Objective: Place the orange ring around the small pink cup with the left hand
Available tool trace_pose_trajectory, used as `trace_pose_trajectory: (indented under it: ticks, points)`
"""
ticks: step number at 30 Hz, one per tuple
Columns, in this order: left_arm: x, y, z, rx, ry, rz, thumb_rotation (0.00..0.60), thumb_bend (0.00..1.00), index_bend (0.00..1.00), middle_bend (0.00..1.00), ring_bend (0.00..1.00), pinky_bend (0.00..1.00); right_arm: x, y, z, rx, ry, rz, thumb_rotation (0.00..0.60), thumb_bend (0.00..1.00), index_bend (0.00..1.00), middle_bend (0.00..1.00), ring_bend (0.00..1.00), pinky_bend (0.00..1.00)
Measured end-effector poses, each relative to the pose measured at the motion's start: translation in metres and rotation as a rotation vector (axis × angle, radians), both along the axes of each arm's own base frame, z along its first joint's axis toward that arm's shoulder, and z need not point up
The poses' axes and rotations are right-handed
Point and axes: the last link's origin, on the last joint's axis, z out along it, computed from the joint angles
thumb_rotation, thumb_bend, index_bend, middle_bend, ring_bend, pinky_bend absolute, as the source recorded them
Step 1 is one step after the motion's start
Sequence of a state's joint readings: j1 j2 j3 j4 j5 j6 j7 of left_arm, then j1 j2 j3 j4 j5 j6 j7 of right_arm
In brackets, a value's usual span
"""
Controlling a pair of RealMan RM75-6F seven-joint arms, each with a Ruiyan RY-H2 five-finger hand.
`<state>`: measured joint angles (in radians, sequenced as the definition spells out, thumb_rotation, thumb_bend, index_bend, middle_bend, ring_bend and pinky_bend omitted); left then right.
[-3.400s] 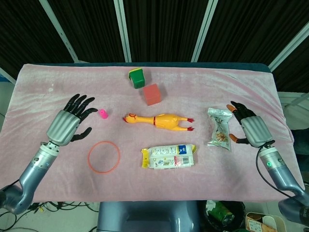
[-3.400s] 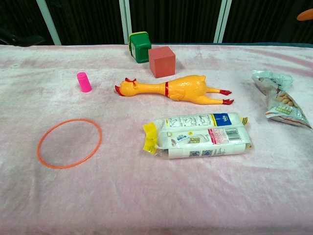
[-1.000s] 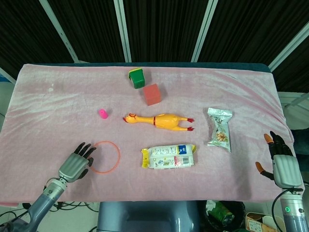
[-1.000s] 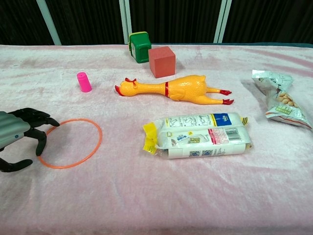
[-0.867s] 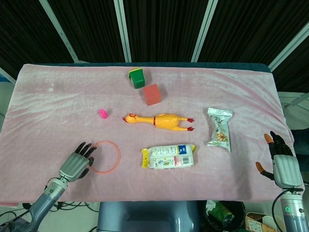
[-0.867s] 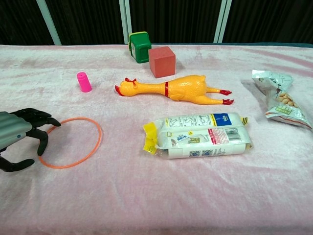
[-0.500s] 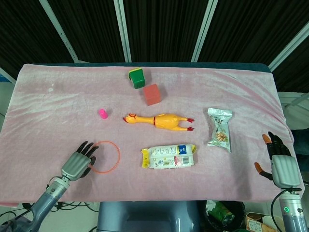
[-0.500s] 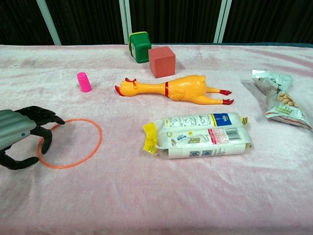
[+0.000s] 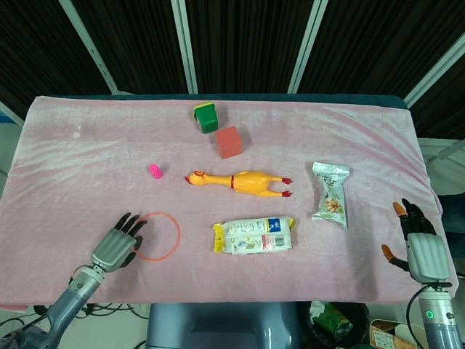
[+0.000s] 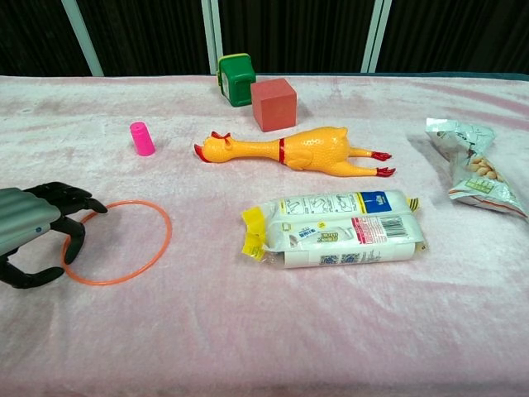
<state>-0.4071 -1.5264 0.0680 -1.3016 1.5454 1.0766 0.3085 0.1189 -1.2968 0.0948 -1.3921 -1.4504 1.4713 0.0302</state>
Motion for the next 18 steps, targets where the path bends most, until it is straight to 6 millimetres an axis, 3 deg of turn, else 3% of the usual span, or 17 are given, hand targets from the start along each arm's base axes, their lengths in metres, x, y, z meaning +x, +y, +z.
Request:
trace_pose_trajectory:
  ticks: [18]
  points:
    - [-0.0007, 0.0013, -0.0010, -0.004, 0.009, 0.007, 0.600, 0.39, 0.55, 0.11, 0.00, 0.00, -0.0004, -0.0007, 0.0003, 0.003, 0.000, 0.000, 0.600, 0.20, 0.00, 0.00, 0.00, 0.18]
